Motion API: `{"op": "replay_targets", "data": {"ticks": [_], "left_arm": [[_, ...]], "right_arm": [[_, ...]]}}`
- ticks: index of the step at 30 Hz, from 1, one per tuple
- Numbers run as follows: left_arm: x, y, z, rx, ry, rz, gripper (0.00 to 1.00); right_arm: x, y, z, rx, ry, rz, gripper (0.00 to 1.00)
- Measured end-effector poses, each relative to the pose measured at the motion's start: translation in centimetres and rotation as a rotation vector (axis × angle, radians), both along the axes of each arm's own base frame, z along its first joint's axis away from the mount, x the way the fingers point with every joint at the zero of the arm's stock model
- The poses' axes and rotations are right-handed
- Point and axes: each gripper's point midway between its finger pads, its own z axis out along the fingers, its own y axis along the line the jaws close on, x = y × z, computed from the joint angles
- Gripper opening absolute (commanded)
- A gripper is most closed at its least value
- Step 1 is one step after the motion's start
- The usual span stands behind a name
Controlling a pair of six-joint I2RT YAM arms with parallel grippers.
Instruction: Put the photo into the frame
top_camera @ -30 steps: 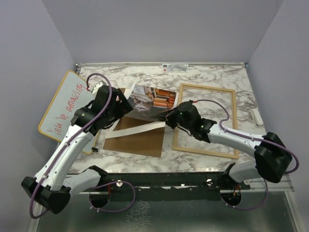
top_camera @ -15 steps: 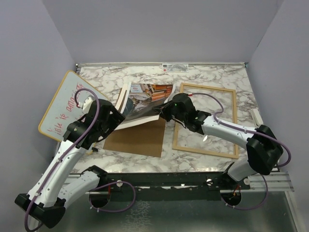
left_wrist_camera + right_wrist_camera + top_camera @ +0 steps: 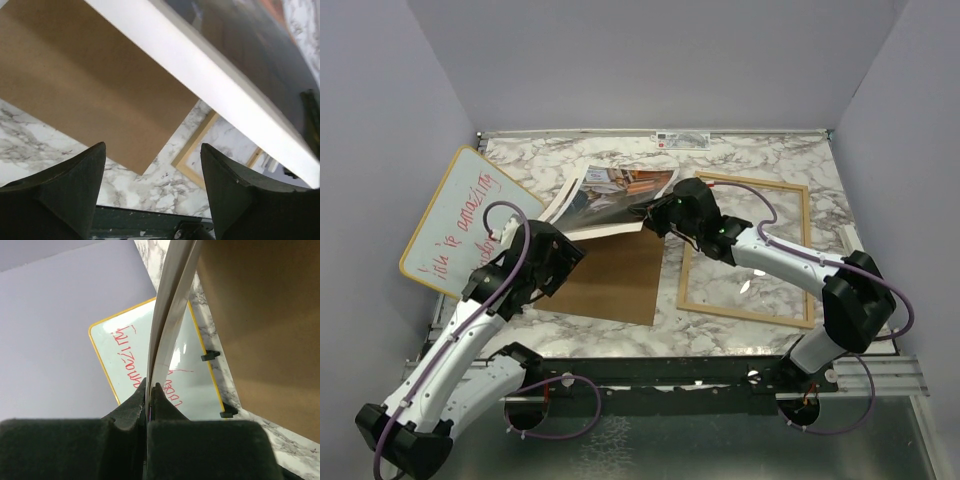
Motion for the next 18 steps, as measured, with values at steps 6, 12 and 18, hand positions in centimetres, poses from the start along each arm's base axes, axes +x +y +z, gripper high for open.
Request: {"op": "replay_targets", "data": {"ticks": [6, 12, 18], "left_arm": [[1.7, -0.2, 3.7, -0.095, -0.168, 0.058, 0.77], [2.7, -0.2, 6.1, -0.169, -0.274, 0.104, 0.64], [3.2, -0.5, 3.9, -0.181, -0.235, 0.125, 0.58]], "right_arm": [[-0.2, 0.2, 0.0, 0.019, 0.02, 0.012, 0.01], [-0.1, 0.0, 0.1, 0.031, 0.031, 0.011, 0.01], [0.1, -0.1, 0.1, 0.041, 0.039, 0.002, 0.01]]}}
